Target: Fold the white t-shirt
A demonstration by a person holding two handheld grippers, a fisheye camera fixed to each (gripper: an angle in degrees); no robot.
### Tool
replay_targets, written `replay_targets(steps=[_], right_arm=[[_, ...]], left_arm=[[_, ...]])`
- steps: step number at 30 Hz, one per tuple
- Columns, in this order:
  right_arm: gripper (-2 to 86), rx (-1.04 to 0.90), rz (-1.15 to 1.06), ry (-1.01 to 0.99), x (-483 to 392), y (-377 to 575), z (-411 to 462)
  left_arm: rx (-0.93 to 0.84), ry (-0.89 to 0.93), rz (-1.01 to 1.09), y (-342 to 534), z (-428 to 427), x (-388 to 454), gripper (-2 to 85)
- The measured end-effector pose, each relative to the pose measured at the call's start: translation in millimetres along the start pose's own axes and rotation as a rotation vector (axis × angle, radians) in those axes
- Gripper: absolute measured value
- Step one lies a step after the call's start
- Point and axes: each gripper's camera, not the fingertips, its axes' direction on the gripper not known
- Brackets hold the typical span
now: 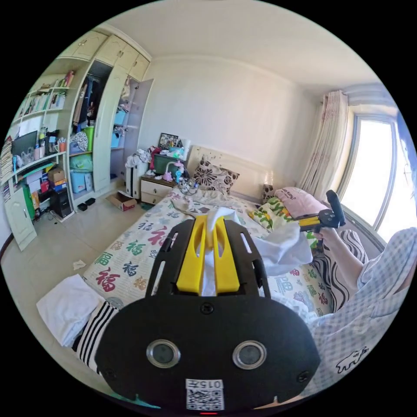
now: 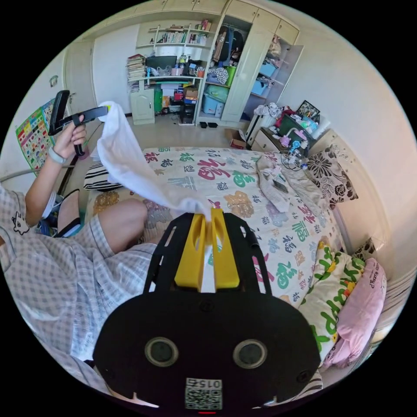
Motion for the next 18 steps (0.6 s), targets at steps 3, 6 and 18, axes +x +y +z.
replay_targets(steps=[3, 6, 18], right_arm=[[0.3, 0.013, 0.005, 0.111, 14.0, 0.9, -23.4], [0.3, 0.035, -0.015, 0.12, 32.9, -8.3, -45.7], [4.8, -0.214, -0.016, -0.118, 205.2, -144.2, 98.8]], left_arm=[[0.045, -0.008, -0.014, -1.9, -7.8, -2.5, -0.5], [0.067, 0.005, 0.015, -10.3, -3.7, 0.3, -0.4], [-0.279, -0.244, -0.074, -56.2, 202.2, -100.2, 2.5]])
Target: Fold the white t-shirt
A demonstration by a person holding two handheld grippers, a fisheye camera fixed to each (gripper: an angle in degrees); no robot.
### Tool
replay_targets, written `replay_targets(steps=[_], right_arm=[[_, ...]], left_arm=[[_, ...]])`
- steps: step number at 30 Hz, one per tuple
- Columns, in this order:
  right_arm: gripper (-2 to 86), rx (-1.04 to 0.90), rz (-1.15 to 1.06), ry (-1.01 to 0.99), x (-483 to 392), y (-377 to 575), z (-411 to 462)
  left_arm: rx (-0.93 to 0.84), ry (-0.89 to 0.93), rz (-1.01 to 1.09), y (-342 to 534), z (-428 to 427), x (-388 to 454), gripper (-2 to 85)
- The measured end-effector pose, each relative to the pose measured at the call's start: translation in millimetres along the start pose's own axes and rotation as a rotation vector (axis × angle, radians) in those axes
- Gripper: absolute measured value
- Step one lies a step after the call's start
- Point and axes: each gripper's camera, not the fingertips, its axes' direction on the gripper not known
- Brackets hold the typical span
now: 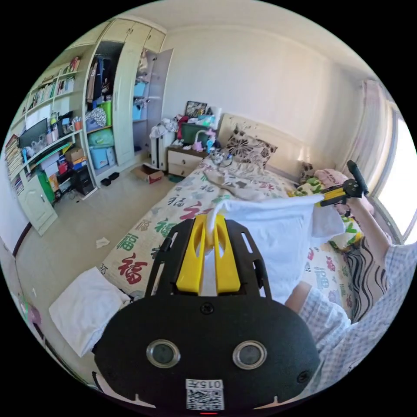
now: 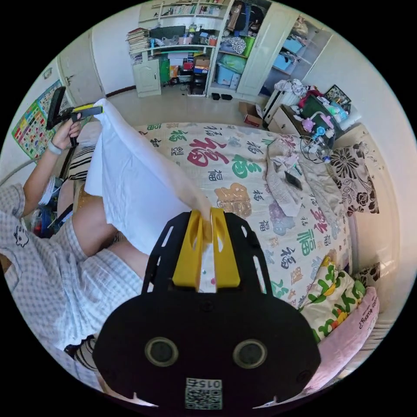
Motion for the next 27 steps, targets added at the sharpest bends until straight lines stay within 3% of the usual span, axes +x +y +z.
replay_targets(steps=[3, 6, 9, 16, 18, 21, 27], right_arm=[[5.5, -0.167, 0.181, -0.149, 57.6, -28.3, 70.9], [6.4, -0.054, 0.076, -0.323, 60.1, -13.3, 81.1], [7.9, -0.11, -0.05, -0.451, 47.9, 11.0, 100.5], [6.9, -0.332, -0.14, -0.365, 55.3, 11.7, 146.8], [4.6, -0.338, -0.11, -0.402, 72.3, 5.9, 142.4], [2.7, -0.317, -0.055, -0.505, 106.1, 4.3, 123.4], [1.2, -0.131, 0.05, -0.69, 188.4, -14.1, 51.8]], left_arm=[[-0.192, -0.083, -0.114, -4.5, 79.5, -26.3, 6.6], [-0.243, 0.08, -0.044, 0.5, 106.0, -16.5, 7.9], [-0.463, 0.241, 0.122, 12.2, 144.3, 17.1, 8.4], [-0.884, 0.308, 0.332, 24.7, 249.0, 47.2, 7.5], [-0.901, 0.266, 0.337, 19.5, 263.2, 40.2, 3.5], [-0.891, 0.373, 0.254, 1.2, 264.4, 19.7, 0.5], [-0.648, 0.6, 0.108, -69.9, 229.3, -43.7, -0.5]])
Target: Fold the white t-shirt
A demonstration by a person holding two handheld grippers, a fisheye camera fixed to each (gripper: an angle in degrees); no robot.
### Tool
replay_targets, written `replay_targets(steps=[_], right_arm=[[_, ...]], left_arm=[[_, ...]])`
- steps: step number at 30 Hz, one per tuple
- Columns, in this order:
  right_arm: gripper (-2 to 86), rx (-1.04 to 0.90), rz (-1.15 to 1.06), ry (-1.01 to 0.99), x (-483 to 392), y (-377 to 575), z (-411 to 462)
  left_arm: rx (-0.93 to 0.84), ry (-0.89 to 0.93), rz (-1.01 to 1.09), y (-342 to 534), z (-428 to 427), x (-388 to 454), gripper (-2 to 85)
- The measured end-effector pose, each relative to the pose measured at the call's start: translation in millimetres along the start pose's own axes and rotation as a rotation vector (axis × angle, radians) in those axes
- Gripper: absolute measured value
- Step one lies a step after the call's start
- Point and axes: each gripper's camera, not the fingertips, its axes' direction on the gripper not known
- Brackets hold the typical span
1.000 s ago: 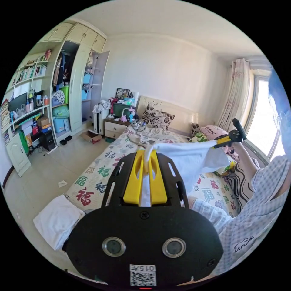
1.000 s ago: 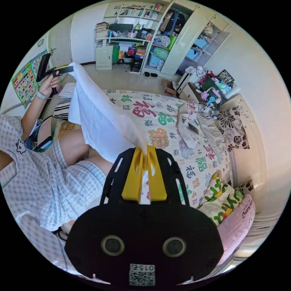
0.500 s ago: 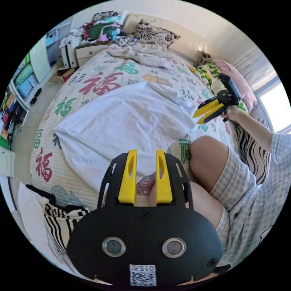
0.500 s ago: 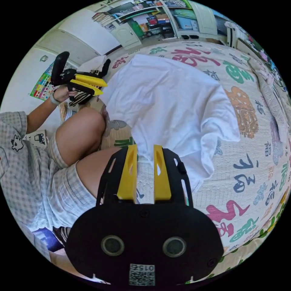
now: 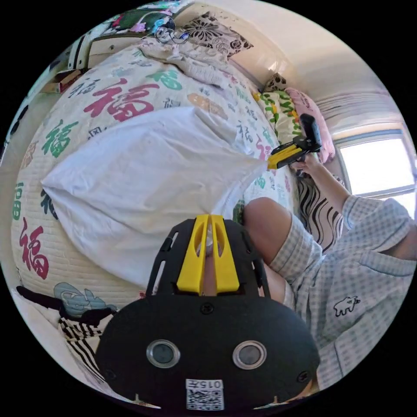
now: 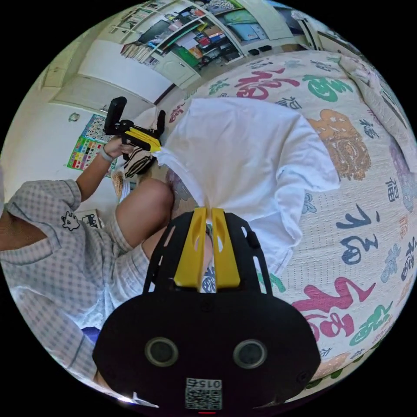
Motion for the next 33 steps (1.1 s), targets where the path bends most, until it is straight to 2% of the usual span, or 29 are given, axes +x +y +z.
replay_targets(steps=[3, 5, 7, 9, 10, 12, 14, 16, 18, 20, 22, 24, 25, 26, 27, 30, 33], right_arm=[[1.3, 0.103, -0.001, 0.13, 12.2, -45.3, -63.9], [1.7, 0.201, 0.017, 0.279, 20.0, -88.8, -100.3], [3.1, 0.4, 0.126, 0.448, 34.1, -141.3, -139.5], [4.4, 0.479, 0.257, 0.511, 46.5, -161.2, -154.6], [5.1, 0.493, 0.29, 0.501, 52.1, -163.4, -157.7], [5.9, 0.478, 0.201, 0.439, 54.0, -152.6, -151.2], [9.0, 0.372, 0.11, 0.413, 54.3, -130.4, -128.8], [12.0, 0.177, 0.066, 0.366, 55.4, -89.9, -79.3], [12.4, 0.088, 0.058, 0.314, 54.4, -61.2, -42.7], [13.6, 0.014, 0.08, 0.336, 53.9, -42.8, -11.5], [13.6, -0.055, 0.098, 0.443, 56.0, -33.1, 17.2], [10.3, -0.041, 0.059, 0.599, 52.3, -27.6, 20.0], [6.3, -0.056, 0.061, 0.606, 52.9, -24.8, 15.4], [3.8, -0.062, 0.07, 0.589, 53.6, -22.5, 10.7], [0.9, -0.048, 0.111, 0.573, 55.3, -14.7, -3.5], [-0.2, 0.083, 0.15, 0.493, 51.7, 26.8, -54.1], [-0.2, 0.162, 0.259, 0.435, 48.1, 86.7, -92.3]], left_arm=[[0.195, 0.046, 0.025, -46.3, -63.6, -24.0, -0.5], [0.292, -0.081, 0.026, -89.9, -97.2, -34.9, -0.3], [0.556, -0.3, -0.011, -136.5, -131.6, -41.9, 0.5], [0.683, -0.398, -0.137, -151.2, -143.8, -50.6, 3.2], [0.722, -0.391, -0.186, -151.4, -144.6, -57.4, 5.5], [0.679, -0.324, -0.154, -143.4, -133.4, -66.2, 7.9], [0.542, -0.294, -0.135, -124.3, -108.1, -74.0, 10.2], [0.359, -0.309, -0.132, -85.7, -58.0, -79.7, 11.5], [0.253, -0.322, -0.136, -60.6, -18.4, -82.0, 11.8], [0.186, -0.348, -0.143, -48.2, 12.4, -83.0, 12.5], [0.131, -0.465, -0.17, -48.7, 38.1, -85.4, 11.1], [0.123, -0.548, -0.184, -50.5, 44.9, -90.6, 7.1], [0.135, -0.567, -0.204, -48.6, 42.4, -94.4, 3.2], [0.141, -0.554, -0.222, -46.6, 39.2, -97.0, 2.4], [0.158, -0.465, -0.255, -40.0, 29.2, -102.4, 0.9], [0.329, -0.327, -0.314, 2.1, -12.4, -102.4, -0.4], [0.45, -0.336, -0.405, 66.1, -44.1, -94.3, -0.7]])
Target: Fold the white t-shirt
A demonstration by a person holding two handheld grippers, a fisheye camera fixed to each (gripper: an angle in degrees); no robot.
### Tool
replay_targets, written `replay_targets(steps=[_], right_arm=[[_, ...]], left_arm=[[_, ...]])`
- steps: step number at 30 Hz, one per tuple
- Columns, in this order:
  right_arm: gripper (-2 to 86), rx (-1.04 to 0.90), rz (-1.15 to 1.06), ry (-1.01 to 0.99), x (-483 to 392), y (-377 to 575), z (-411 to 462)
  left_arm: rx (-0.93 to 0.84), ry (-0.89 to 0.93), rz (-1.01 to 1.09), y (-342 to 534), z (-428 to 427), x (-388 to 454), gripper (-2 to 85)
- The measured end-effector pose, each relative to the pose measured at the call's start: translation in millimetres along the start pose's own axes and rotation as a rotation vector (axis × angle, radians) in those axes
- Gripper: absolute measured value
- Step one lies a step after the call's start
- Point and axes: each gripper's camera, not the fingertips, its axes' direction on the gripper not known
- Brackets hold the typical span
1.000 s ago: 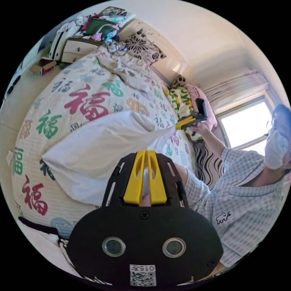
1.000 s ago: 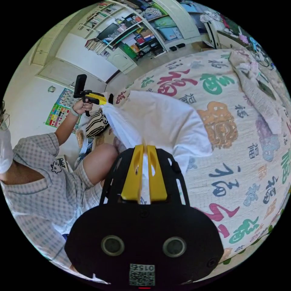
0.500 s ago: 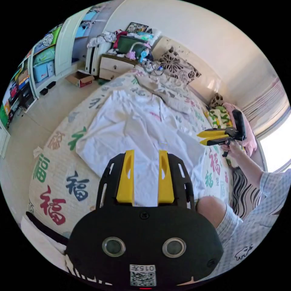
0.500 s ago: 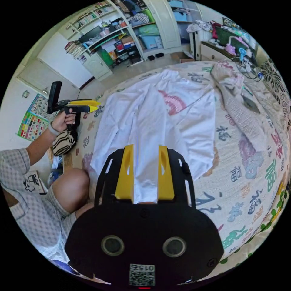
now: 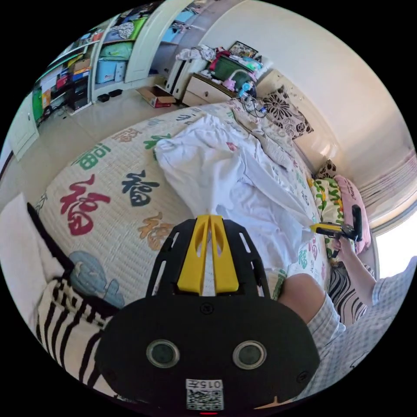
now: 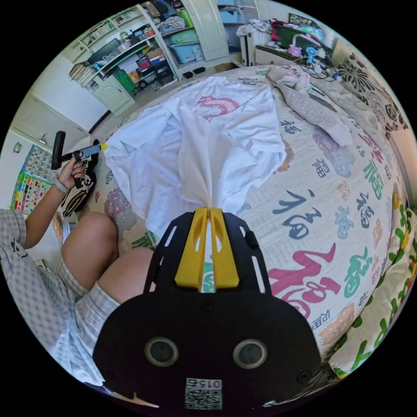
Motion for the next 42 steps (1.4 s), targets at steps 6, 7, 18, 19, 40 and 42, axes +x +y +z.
replay_targets(steps=[6, 7, 18, 19, 40, 42], right_arm=[[-0.1, -0.013, 0.218, 0.002, 30.7, 98.0, -19.3], [-0.1, -0.001, 0.251, -0.01, 35.8, 111.1, -19.6], [0.1, 0.091, 0.444, -0.134, 74.2, 159.5, -35.7], [0.1, 0.081, 0.437, -0.127, 75.7, 162.1, -38.0], [0.1, 0.069, 0.456, -0.175, 102.7, 248.2, -70.6], [0.0, 0.078, 0.481, -0.192, 103.0, 256.8, -69.6]], left_arm=[[-0.035, -0.052, -0.202, 82.2, -25.2, -38.4, -0.3], [-0.069, -0.076, -0.211, 91.5, -23.0, -39.4, 0.1], [-0.186, -0.352, 0.257, 101.2, -1.0, 51.6, 13.1], [-0.258, -0.387, 0.29, 100.7, 18.4, 54.7, 13.4], [-0.208, -0.692, 0.076, 190.7, -61.6, 47.9, 0.3], [-0.141, -0.588, 0.1, 198.8, -74.6, 52.0, 1.6]])
